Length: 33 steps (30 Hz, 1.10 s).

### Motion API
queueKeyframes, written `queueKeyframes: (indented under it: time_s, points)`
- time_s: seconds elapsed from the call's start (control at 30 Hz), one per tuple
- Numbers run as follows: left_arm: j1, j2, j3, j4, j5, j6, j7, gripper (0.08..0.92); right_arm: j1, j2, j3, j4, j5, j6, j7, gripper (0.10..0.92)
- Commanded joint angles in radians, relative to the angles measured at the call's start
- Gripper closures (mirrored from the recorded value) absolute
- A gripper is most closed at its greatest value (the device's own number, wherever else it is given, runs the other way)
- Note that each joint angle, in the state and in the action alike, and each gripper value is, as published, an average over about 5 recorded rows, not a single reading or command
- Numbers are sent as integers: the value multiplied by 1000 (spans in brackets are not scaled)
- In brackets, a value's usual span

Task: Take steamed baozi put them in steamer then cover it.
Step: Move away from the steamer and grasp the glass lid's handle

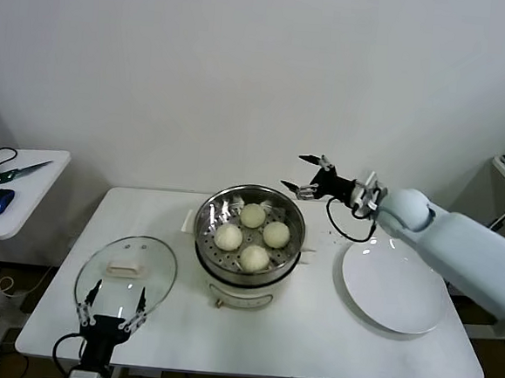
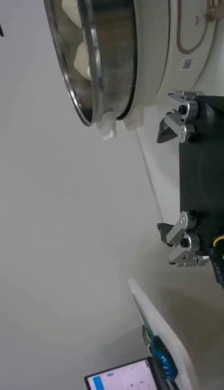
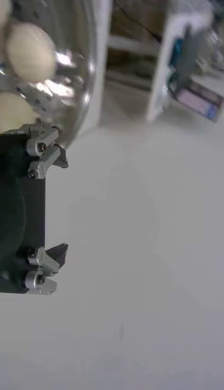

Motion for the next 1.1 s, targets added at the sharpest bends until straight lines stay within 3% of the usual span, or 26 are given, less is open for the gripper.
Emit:
queueKeyframes:
  time_s: [0.03,0.2,0.43,0.57,0.7,0.87,1.1]
  points:
    - [-8,-6,-7,-2,62,-3,-3,177,-689,-23,745,145,-108,20,164,203]
    - [-11,-4,-25,-7,280,-4,-9,177,-893,64,962,196,-191,-41,159,203]
    - [-19,-3,-83,18,983,-73,-48,177,-1084,170,1155,235,-244,-95,130,203]
    - [-24,-4,-82,69,1233,-91,-71,177,-1154,191,1226,247,-250,-112,118,203]
    - [-61,7,-58,155,1377,-85,-110,177,-1205,212,1272,243,-263,-114,105,203]
    - [-196,20,-50,309,1442,-107,-192,177,-1254,242,1294,228,-336,-108,92,203]
    - [-360,66,-64,478,1474,-112,-147,177,-1302,260,1306,209,-419,-99,73,203]
